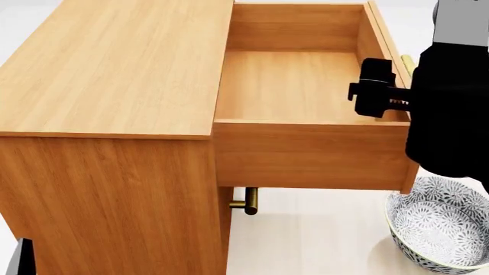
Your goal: Open the top drawer of the cabinet.
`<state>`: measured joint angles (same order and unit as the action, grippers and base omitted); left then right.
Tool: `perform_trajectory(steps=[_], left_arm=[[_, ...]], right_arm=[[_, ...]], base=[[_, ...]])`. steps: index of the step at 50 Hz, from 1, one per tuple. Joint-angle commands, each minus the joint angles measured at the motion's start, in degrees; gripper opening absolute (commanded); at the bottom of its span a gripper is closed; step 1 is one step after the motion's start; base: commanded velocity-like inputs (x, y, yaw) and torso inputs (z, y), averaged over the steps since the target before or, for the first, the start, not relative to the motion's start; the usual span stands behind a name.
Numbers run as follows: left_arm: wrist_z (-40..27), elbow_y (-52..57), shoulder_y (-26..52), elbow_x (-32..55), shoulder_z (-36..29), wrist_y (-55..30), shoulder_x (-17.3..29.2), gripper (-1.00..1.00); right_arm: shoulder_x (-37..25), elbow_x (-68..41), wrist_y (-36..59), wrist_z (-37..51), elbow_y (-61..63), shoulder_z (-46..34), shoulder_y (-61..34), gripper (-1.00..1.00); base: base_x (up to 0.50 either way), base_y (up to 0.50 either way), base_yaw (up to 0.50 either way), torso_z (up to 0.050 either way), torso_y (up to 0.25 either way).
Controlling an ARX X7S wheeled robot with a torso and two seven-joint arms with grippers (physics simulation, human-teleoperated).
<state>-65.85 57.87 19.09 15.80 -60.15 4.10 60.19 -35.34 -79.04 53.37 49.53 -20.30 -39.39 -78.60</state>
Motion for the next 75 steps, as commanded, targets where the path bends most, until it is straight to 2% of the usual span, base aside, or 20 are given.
perform_trajectory(steps=[1, 21, 33, 48, 57, 71, 73, 75], left_arm=[[-0.06, -0.43, 0.26, 0.04, -0.40, 0.27, -0.04, 1.00], [-0.43, -1.12, -0.50, -0.64, -0.64, 1.81, 0.54, 1.00], [-0.30, -2.17, -0.87, -0.70, -0.67, 3.14, 0.57, 1.00], [-0.26, -1.88, -0.60, -0.43, -0.47, 2.66, 0.43, 1.00], [-0.48, -0.90, -0.43, -0.60, -0.48, 1.73, 0.49, 1.00], [-2.19, 1.76, -0.20, -1.06, -0.23, 0.38, 1.81, 1.00], [-3.54, 2.08, 0.98, -1.46, -1.56, 1.39, 3.14, 1.00], [-5.99, 2.11, 4.48, -2.40, -5.86, 2.64, 4.90, 1.00]], right_arm=[[-2.73, 1.14, 0.71, 1.35, 0.93, 0.45, 0.67, 1.00], [-6.55, -0.14, 0.55, 3.55, 3.65, 2.13, 2.25, 1.00], [-7.01, 0.63, 0.27, 4.15, 3.58, 2.20, 1.49, 1.00], [-6.81, -3.33, 1.17, 5.40, 10.53, 4.83, -1.91, 1.00], [-12.04, -10.49, 1.41, 8.99, 19.25, 10.29, -1.86, 1.00], [-22.49, -16.86, -5.65, 8.72, 40.20, 19.63, 9.50, 1.00], [-24.18, -17.18, -6.07, 9.58, 43.66, 20.64, 10.42, 1.00], [-26.55, -18.63, -7.26, 10.21, 47.73, 22.66, 12.11, 1.00]], base=[[0.00, 0.00, 0.00, 0.000, 0.000], [0.00, 0.00, 0.00, 0.000, 0.001], [0.00, 0.00, 0.00, 0.000, 0.001], [0.00, 0.00, 0.00, 0.000, 0.000], [0.00, 0.00, 0.00, 0.000, 0.000], [0.00, 0.00, 0.00, 0.000, 0.000], [0.00, 0.00, 0.00, 0.000, 0.000], [0.00, 0.00, 0.00, 0.000, 0.000]])
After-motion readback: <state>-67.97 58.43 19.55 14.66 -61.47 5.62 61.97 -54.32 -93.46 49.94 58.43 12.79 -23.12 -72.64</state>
